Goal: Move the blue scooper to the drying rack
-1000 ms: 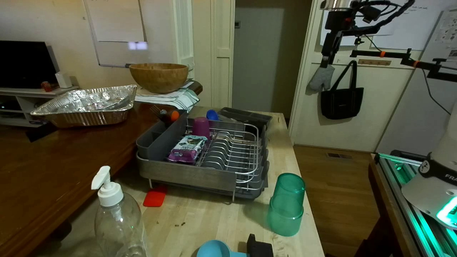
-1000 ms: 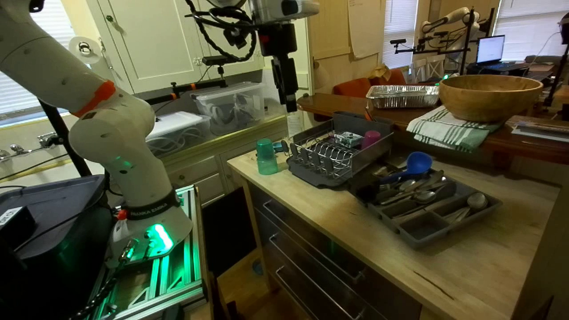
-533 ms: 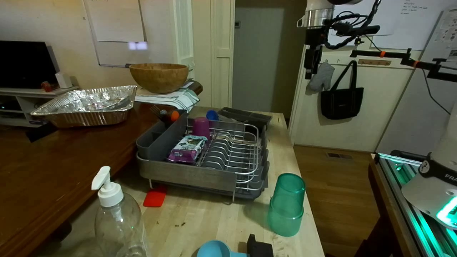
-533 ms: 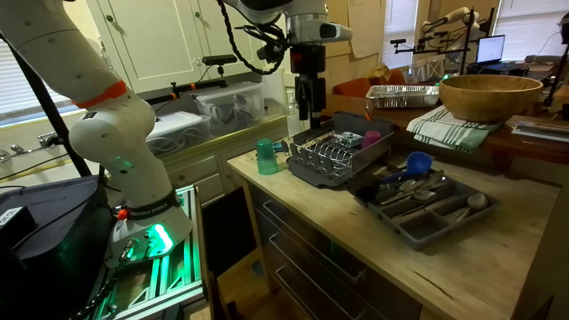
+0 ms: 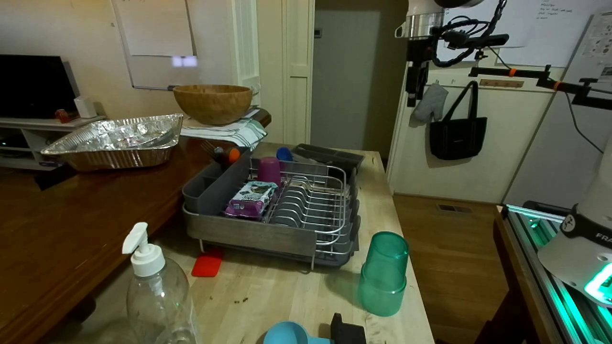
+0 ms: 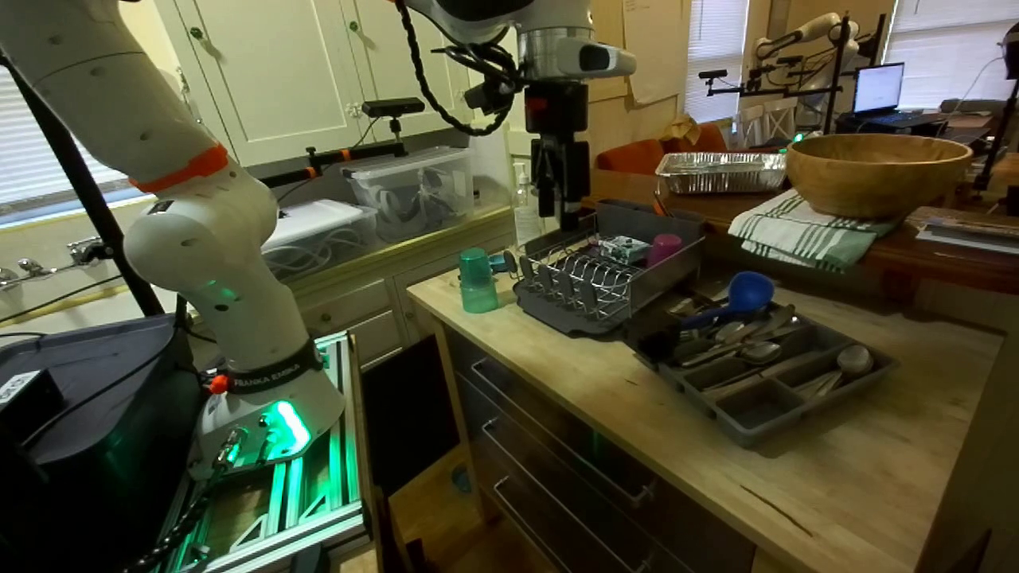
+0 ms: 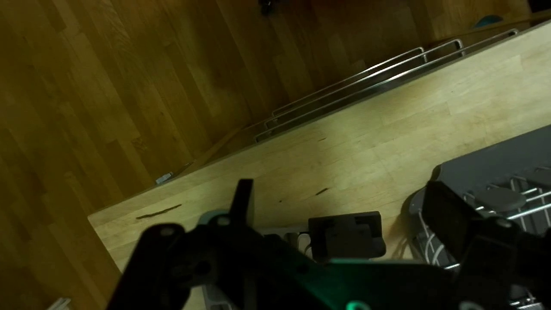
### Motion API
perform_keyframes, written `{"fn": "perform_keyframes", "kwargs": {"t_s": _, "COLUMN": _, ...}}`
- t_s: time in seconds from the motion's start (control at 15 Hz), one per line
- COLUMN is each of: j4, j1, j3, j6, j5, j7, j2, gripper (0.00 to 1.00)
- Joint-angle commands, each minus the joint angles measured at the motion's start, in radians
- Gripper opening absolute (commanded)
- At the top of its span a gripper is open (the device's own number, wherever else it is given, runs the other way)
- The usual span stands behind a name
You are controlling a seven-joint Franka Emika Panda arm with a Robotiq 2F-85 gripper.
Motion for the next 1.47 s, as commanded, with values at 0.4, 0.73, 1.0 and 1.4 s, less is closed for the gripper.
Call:
{"fn": "perform_keyframes", "kwargs": {"t_s": 0.4, "j4": 0.284, "j1": 0.035, "j3": 0.035, "j6": -0.014, "j5": 0.001, "j7": -0.152, "j2": 0.450, "gripper": 1.00}}
{"fn": "perform_keyframes", "kwargs": {"t_s": 0.73, "j4": 0.484, "j1": 0.018, "j3": 0.066, "j6": -0.079, "j5": 0.031, "j7": -0.175, "j2": 0.663, "gripper": 1.00}}
{"fn": "perform_keyframes", "kwargs": {"t_s": 1.0, "j4": 0.593, "j1": 0.002, "j3": 0.076, "j6": -0.128, "j5": 0.076, "j7": -0.142, "j2": 0.781, "gripper": 1.00}}
{"fn": "perform_keyframes", "kwargs": {"t_s": 1.4, "j4": 0.582, "j1": 0.010, "j3": 0.077, "j6": -0.120, "j5": 0.036, "j7": -0.142, "j2": 0.788, "gripper": 1.00}}
